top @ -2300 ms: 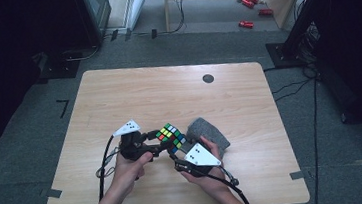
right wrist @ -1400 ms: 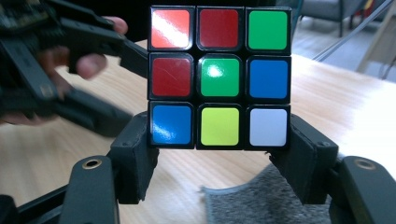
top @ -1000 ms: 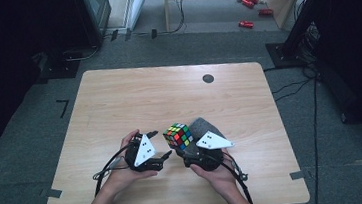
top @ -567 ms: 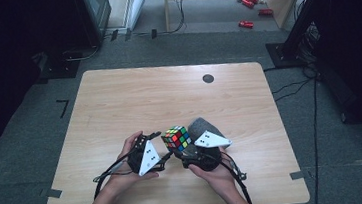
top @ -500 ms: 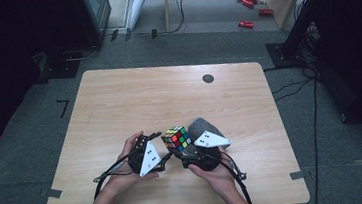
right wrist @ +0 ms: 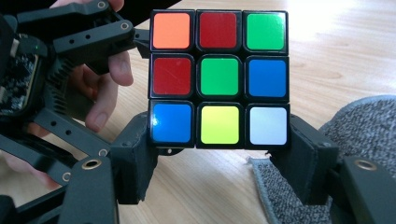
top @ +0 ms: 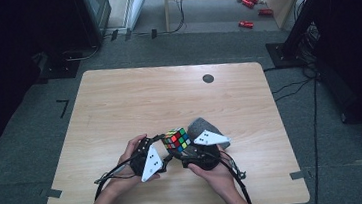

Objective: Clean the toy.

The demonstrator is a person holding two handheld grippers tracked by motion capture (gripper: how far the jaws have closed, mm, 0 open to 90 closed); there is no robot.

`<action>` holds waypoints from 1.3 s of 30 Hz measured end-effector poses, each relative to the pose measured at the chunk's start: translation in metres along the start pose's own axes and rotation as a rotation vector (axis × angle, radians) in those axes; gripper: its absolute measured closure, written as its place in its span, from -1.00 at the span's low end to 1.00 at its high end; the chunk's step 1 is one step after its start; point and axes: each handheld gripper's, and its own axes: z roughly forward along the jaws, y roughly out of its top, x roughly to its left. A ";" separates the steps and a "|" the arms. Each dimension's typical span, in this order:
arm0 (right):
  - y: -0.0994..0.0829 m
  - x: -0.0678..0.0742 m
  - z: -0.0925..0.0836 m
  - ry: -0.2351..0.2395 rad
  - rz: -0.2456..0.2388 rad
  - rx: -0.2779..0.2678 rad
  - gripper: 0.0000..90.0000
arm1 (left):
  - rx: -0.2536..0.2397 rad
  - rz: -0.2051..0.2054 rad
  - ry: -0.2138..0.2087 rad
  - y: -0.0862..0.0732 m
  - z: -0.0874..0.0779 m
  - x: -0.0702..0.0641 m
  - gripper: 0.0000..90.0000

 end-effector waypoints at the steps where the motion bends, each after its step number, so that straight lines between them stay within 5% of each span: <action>1: 0.000 0.000 0.000 0.005 0.007 0.002 -0.23 | 0.001 0.004 0.002 0.000 0.000 0.000 -0.29; 9: 0.002 -0.005 -0.001 0.035 0.053 -0.007 -0.34 | 0.002 -0.027 -0.011 0.002 -0.003 0.001 -0.26; 15: 0.005 -0.009 -0.008 0.025 0.049 -0.063 -0.45 | 0.021 -0.137 -0.046 0.002 -0.005 0.007 -0.25; 27: 0.012 -0.031 -0.035 -0.135 0.068 -0.229 -0.36 | -0.009 -0.306 -0.062 -0.005 -0.010 0.025 -0.23; 34: 0.006 -0.054 -0.040 -0.319 -0.027 -0.202 -0.31 | -0.039 -0.404 -0.056 -0.008 -0.016 0.036 -0.23; 39: -0.001 -0.066 -0.032 -0.263 -0.043 -0.077 -0.27 | -0.044 -0.469 -0.073 -0.010 -0.018 0.042 -0.23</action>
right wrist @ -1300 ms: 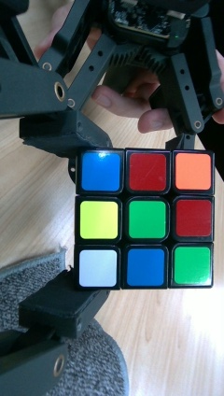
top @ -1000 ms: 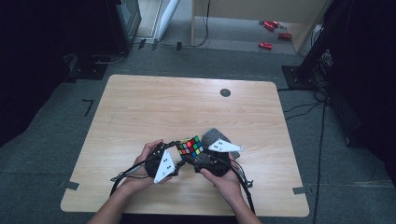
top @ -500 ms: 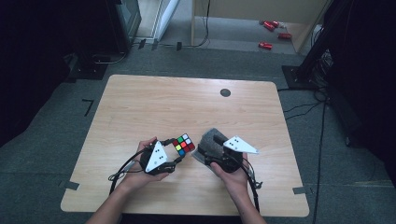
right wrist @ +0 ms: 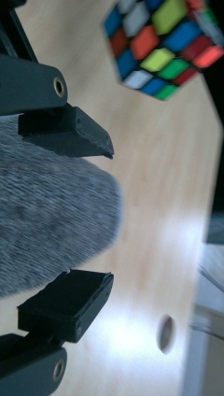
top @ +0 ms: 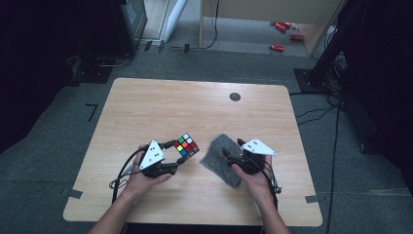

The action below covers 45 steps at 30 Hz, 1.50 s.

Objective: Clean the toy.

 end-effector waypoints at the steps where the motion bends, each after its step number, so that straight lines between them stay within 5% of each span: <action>1: -0.002 0.000 0.002 0.001 -0.007 0.024 -0.25 | -0.003 -0.012 -0.002 0.000 -0.001 0.001 -0.23; 10: -0.021 0.002 0.013 0.053 -0.035 0.177 -0.21 | -0.030 -0.107 -0.004 0.001 -0.008 0.012 -0.23; 17: -0.037 0.008 0.025 -0.031 -0.164 0.254 0.00 | -0.036 -0.125 -0.029 0.001 -0.008 0.014 -0.23; 20: -0.042 0.007 0.026 -0.030 -0.163 0.231 0.05 | -0.033 -0.138 -0.018 0.001 -0.008 0.016 -0.23; 26: -0.038 0.009 0.025 -0.072 -0.180 0.242 0.54 | -0.020 -0.138 -0.023 0.000 -0.007 0.015 -0.23; 38: 0.002 0.032 -0.006 0.046 -0.082 0.000 0.60 | 0.010 -0.098 -0.028 0.000 -0.001 0.005 -0.23; 45: 0.026 0.054 -0.026 0.132 -0.092 -0.089 0.60 | 0.052 -0.036 -0.035 0.000 0.008 -0.008 -0.23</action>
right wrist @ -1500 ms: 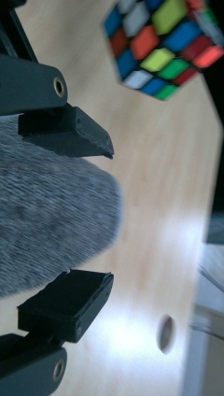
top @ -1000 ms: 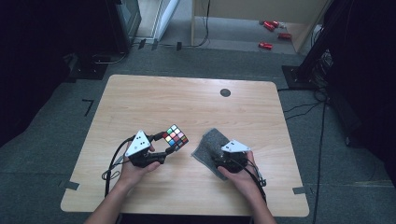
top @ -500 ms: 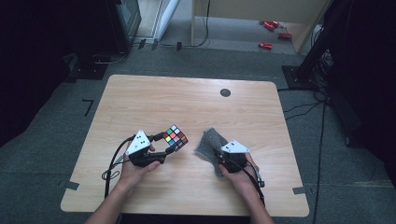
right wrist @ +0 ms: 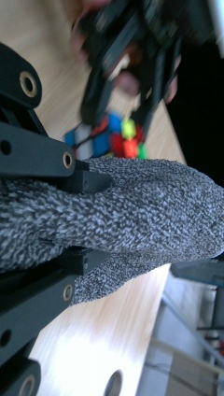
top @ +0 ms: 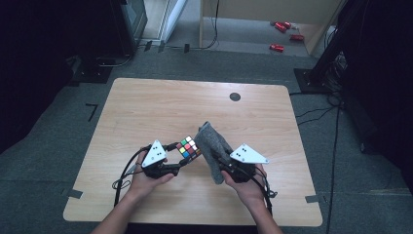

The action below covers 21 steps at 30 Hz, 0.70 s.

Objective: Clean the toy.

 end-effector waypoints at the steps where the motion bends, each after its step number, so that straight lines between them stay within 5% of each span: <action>1: 0.002 0.003 -0.001 0.013 0.002 -0.006 0.59 | 0.007 0.010 -0.001 0.000 0.001 -0.002 -0.23; 5: 0.009 0.015 0.004 0.078 0.006 -0.019 0.59 | 0.028 0.049 -0.007 0.002 0.008 -0.011 -0.23; 9: 0.007 0.034 0.018 0.093 -0.062 0.030 0.58 | 0.042 0.108 -0.020 0.005 0.010 -0.024 -0.23; 16: 0.003 0.036 0.024 0.026 -0.097 0.078 0.58 | 0.046 0.167 -0.026 0.006 0.010 -0.033 -0.22; 21: 0.002 0.023 0.022 -0.046 -0.085 0.087 0.57 | 0.043 0.162 -0.014 0.007 0.009 -0.033 -0.22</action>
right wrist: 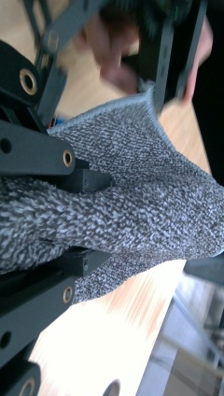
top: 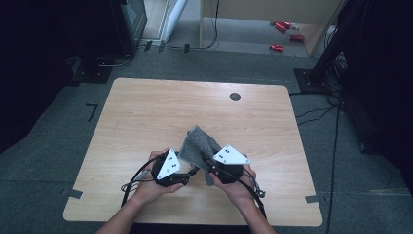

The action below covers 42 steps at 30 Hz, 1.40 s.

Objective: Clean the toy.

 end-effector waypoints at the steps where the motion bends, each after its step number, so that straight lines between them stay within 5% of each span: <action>1: -0.001 -0.004 -0.001 -0.017 0.012 0.006 0.57 | 0.003 -0.001 0.005 0.000 0.000 0.001 -0.22; 4: -0.002 -0.014 -0.004 -0.050 0.047 0.008 0.57 | 0.010 -0.007 0.018 -0.001 0.000 0.003 -0.22; 7: 0.000 -0.014 -0.008 -0.024 0.050 -0.021 0.57 | 0.020 -0.008 0.026 -0.001 0.001 0.003 -0.22; 13: 0.002 0.016 -0.004 0.062 -0.051 -0.015 0.57 | 0.023 0.007 0.019 0.000 0.002 -0.001 -0.22; 18: -0.003 0.021 0.002 0.033 -0.072 -0.005 0.56 | 0.021 0.006 0.020 0.000 0.000 -0.001 -0.22; 29: -0.005 -0.010 -0.006 -0.091 0.007 -0.006 0.56 | 0.004 -0.014 0.034 0.001 -0.002 0.003 -0.22; 32: -0.001 -0.006 -0.011 -0.056 0.016 -0.041 0.56 | 0.011 -0.013 0.033 0.001 -0.002 0.003 -0.22; 37: 0.003 0.018 -0.008 0.029 -0.047 -0.051 0.56 | 0.010 0.004 0.023 0.002 -0.001 0.000 -0.22; 42: -0.002 0.018 -0.002 0.024 -0.049 -0.032 0.56 | -0.004 0.000 0.015 0.003 -0.004 0.001 -0.22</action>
